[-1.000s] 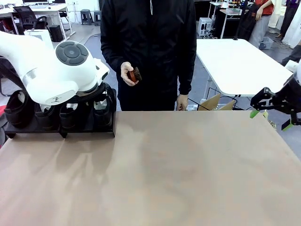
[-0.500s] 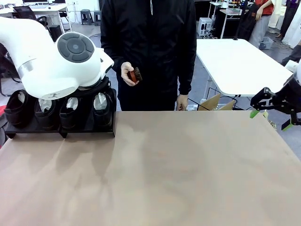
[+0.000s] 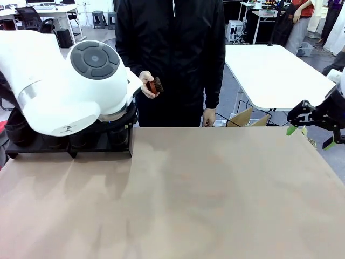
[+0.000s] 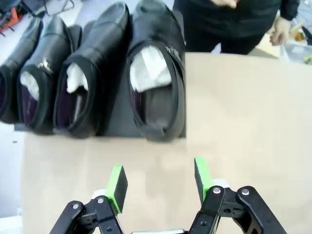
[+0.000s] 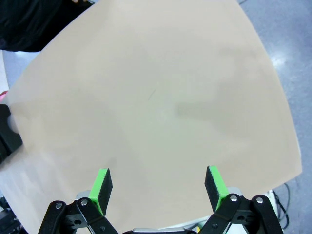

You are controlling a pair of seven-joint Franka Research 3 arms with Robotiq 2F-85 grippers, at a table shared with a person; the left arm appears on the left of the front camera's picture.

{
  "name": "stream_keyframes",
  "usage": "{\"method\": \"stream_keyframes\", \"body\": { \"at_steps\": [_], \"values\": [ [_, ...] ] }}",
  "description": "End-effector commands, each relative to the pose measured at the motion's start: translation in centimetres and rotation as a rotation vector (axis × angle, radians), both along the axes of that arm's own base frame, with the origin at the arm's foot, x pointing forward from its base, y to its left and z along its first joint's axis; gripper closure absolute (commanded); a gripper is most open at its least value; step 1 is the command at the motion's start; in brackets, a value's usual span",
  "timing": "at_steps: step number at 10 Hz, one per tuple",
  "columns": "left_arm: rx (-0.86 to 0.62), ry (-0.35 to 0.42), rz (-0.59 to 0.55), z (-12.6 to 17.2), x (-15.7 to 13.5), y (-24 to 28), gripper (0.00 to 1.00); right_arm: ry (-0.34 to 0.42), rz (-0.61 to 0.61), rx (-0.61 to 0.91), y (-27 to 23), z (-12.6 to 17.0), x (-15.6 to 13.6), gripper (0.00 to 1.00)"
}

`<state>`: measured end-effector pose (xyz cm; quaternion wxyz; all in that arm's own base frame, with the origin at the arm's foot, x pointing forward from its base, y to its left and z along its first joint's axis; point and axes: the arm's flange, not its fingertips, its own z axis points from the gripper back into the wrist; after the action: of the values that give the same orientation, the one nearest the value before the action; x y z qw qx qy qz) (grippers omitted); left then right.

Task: Organize the shoes by placing them on the stand.
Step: Place the Shoe from the middle of the table onto the Shoes Stand.

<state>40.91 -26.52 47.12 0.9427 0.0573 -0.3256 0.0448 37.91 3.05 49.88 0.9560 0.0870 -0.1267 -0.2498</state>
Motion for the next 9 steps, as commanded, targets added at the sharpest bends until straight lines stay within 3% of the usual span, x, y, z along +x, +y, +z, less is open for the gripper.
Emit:
{"method": "stream_keyframes", "body": {
  "at_steps": [1,9],
  "values": [
    [0.012,-0.029,-0.002,0.02,1.47,0.27,0.27,-0.003,0.016,-0.002,-0.21,0.06,-0.02,0.0],
    [0.012,-0.029,-0.002,0.02,1.47,0.27,0.27,-0.003,0.016,-0.002,-0.21,0.06,-0.02,0.0]
  ]
}}
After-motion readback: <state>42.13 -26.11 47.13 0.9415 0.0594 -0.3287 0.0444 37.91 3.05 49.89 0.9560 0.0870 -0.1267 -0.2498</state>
